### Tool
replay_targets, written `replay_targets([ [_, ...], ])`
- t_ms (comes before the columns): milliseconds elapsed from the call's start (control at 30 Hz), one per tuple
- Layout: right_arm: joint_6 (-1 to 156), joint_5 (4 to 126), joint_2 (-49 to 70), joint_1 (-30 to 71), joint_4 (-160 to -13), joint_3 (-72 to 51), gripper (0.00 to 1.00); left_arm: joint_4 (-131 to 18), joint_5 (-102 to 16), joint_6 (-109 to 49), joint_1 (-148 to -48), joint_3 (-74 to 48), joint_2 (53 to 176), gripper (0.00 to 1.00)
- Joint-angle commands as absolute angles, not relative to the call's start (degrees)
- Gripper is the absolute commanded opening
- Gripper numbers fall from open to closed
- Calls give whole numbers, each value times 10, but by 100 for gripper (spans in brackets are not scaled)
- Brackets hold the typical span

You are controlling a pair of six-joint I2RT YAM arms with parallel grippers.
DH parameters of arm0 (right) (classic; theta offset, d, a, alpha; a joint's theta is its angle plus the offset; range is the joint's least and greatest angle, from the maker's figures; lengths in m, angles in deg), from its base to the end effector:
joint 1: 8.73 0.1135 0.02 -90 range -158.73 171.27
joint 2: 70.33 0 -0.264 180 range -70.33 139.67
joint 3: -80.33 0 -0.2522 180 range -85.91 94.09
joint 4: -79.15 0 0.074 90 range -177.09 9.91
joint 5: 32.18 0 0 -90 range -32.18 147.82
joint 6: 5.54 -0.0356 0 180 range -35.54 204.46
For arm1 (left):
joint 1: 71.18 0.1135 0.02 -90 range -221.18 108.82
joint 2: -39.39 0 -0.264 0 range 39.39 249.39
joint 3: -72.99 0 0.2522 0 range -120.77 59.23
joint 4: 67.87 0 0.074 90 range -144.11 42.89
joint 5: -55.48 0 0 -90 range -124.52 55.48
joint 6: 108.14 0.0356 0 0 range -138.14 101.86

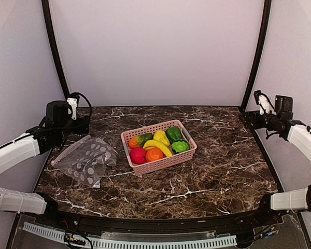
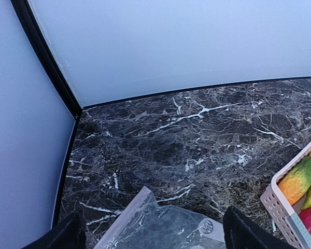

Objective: Place the food in the zip-top bag and seal the zipper
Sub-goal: Adjust the bin at the corner of the board.

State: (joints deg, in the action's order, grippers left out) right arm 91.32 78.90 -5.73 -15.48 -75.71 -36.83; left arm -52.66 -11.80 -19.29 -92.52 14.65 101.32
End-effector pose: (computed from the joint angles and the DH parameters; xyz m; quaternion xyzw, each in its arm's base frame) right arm 0.2542 -0.0172 0.2957 -0.0965 0.8377 0.0938 0.5293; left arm 0.2366 -0.0777 0.2962 0.0268 0.8049 0.0458 0.5910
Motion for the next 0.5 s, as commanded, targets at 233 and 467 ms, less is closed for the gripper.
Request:
replay_targets([
  [233,1031,869,-64,-112,-769,-410,90,-539,-310,-165,-950,144,1044,77],
  [467,1086,887,3,19,-719,-352,83,-467,-383,-174,-993,95,1129,82],
])
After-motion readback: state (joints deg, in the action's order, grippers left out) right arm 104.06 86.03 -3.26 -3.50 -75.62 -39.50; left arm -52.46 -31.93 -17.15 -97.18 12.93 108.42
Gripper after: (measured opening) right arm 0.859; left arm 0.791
